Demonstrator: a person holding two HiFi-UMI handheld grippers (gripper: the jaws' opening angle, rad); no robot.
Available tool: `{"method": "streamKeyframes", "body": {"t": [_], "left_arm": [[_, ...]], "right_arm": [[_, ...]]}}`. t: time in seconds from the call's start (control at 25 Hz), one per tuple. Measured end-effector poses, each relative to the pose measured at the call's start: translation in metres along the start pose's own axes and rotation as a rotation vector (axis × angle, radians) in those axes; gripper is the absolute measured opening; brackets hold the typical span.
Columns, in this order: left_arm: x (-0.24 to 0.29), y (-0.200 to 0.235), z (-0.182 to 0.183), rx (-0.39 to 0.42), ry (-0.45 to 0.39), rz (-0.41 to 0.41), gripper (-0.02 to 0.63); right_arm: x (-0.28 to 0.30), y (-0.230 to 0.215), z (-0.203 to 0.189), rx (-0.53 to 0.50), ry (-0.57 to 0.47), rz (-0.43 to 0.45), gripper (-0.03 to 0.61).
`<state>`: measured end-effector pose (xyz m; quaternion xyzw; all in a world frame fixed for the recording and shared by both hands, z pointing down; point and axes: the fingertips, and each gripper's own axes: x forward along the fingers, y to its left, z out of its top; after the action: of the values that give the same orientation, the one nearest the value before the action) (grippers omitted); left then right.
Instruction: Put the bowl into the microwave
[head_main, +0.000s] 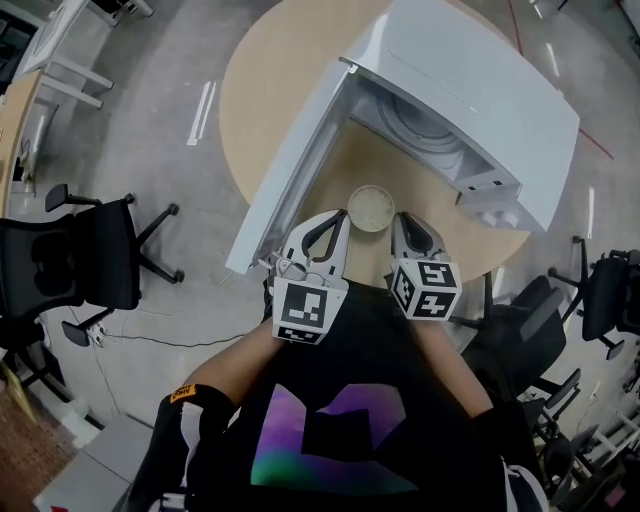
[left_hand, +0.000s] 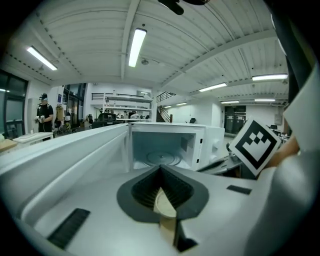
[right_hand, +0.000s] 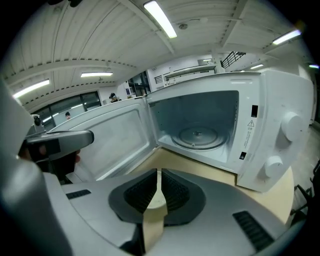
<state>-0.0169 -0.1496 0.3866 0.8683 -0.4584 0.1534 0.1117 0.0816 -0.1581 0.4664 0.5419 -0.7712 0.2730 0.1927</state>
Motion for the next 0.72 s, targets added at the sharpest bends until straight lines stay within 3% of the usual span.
{"method": "streamKeyframes", "body": {"t": [0.6,0.72], "left_arm": [[0.037,0.01,-0.047,-0.069,0.081,0.09,0.047],[0.042,0.009,-0.057,-0.065,0.108,0.099,0.048]], "right_arm": [[0.028,-0.022,-0.032,0.044,0.107,0.064,0.021],[0.03,-0.025,-0.039,0.08,0.123,0.079,0.05]]}}
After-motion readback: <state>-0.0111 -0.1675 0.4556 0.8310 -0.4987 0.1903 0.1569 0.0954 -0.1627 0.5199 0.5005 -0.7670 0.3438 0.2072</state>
